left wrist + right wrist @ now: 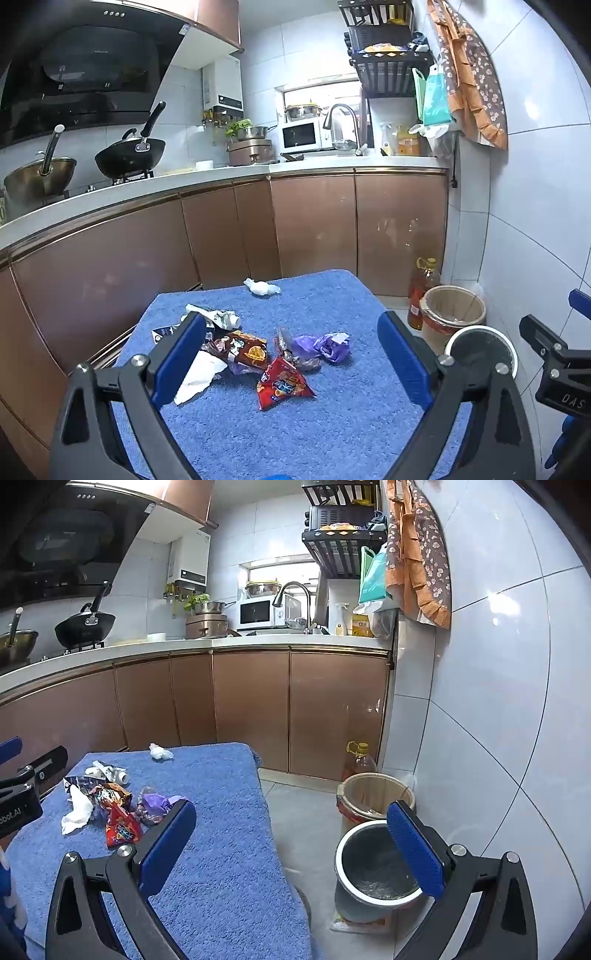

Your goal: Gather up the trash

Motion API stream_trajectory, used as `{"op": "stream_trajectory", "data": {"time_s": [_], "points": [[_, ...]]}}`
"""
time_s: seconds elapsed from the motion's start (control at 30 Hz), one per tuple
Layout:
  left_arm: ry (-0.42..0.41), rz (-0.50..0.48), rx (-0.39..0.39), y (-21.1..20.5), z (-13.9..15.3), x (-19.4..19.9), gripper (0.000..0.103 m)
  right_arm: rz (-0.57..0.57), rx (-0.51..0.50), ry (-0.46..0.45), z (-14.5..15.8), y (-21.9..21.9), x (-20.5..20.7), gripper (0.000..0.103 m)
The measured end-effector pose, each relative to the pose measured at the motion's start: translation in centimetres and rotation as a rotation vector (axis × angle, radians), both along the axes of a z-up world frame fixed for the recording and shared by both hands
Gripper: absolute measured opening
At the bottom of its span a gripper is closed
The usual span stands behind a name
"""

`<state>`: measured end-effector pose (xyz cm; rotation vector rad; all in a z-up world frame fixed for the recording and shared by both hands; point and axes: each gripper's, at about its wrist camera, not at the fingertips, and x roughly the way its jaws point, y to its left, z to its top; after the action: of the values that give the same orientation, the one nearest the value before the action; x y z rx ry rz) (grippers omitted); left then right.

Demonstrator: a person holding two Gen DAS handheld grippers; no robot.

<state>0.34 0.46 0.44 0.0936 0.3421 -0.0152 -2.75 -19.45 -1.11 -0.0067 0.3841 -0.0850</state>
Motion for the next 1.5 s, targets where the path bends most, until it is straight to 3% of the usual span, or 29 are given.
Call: {"op": "stream_trajectory", "data": {"time_s": [0.77,1.5], "points": [[-0.03,0.032,0.01,0.2,0.5,0.1,0.094,0.012,-0.023,-0.033,0.9,0.4,-0.3,0.103],[0.048,0.009,0.009,0.4,-1.1,2.6,0.094,0.028,-0.037,-0.014,0.0,0.9,1.5,0.103]]}}
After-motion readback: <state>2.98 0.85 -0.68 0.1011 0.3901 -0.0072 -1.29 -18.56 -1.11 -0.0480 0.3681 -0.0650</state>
